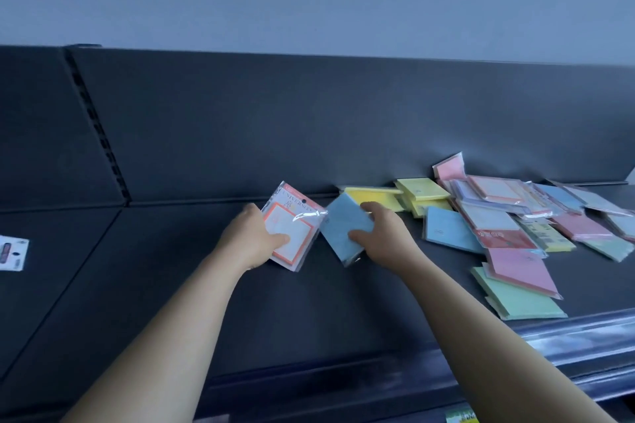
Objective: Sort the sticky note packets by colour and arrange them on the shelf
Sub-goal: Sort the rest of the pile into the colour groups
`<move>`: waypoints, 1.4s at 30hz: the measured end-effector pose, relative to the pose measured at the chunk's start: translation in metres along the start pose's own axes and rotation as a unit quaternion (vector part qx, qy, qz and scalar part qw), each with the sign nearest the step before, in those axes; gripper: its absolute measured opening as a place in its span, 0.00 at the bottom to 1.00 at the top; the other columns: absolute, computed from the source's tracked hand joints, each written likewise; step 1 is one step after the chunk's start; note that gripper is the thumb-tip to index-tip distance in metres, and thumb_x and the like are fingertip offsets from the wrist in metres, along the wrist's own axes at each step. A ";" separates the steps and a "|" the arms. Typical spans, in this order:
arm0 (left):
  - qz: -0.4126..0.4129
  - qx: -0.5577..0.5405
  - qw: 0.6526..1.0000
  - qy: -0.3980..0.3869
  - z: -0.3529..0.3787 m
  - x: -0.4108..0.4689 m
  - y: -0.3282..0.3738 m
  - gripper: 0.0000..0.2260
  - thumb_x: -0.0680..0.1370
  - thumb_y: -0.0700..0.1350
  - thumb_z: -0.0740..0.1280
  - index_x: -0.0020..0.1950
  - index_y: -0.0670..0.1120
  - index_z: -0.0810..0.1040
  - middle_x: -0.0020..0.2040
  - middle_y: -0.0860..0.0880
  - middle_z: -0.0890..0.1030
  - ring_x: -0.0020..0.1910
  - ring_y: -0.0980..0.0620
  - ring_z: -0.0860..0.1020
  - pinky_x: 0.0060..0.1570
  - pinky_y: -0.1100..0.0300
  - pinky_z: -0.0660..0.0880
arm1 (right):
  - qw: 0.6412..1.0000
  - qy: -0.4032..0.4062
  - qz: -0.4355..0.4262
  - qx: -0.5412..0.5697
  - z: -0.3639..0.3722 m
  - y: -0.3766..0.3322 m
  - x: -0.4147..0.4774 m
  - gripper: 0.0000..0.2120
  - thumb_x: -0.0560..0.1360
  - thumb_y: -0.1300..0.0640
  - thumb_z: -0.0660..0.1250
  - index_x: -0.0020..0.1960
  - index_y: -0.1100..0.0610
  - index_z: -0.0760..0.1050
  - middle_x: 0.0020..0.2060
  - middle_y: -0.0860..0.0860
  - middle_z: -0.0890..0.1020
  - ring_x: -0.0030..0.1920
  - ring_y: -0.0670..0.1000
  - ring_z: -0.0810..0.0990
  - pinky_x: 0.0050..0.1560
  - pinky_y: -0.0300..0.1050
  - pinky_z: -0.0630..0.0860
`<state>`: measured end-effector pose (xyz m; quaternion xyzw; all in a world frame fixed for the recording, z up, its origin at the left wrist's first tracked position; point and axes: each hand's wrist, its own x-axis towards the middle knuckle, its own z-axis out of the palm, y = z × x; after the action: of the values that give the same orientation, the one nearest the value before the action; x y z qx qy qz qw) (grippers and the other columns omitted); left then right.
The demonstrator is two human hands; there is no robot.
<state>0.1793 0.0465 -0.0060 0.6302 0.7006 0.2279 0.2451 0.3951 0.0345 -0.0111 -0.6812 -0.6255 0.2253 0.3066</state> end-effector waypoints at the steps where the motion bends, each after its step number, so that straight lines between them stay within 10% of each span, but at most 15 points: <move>1: 0.001 -0.016 1.000 0.006 -0.005 -0.001 -0.006 0.17 0.74 0.49 0.71 0.56 0.43 0.69 0.53 0.49 0.75 0.48 0.47 0.76 0.37 0.57 0.68 | 1.000 0.002 -0.007 0.017 0.003 -0.006 -0.002 0.26 0.73 0.59 0.68 0.70 0.56 0.66 0.56 0.53 0.77 0.51 0.53 0.76 0.39 0.41 0.71; 42: -0.103 -0.126 0.945 0.284 -0.314 -0.127 -0.345 0.09 0.79 0.43 0.63 0.59 0.47 0.70 0.53 0.52 0.77 0.45 0.52 0.76 0.35 0.61 0.71 | 0.959 -0.080 -0.196 0.187 0.287 -0.365 -0.100 0.21 0.77 0.62 0.62 0.69 0.53 0.67 0.56 0.45 0.76 0.46 0.42 0.76 0.35 0.27 0.71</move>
<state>-0.2742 -0.1179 0.0282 0.4277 0.7681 0.4569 0.1355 -0.0749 -0.0147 0.0326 -0.4555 -0.7158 0.3276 0.4157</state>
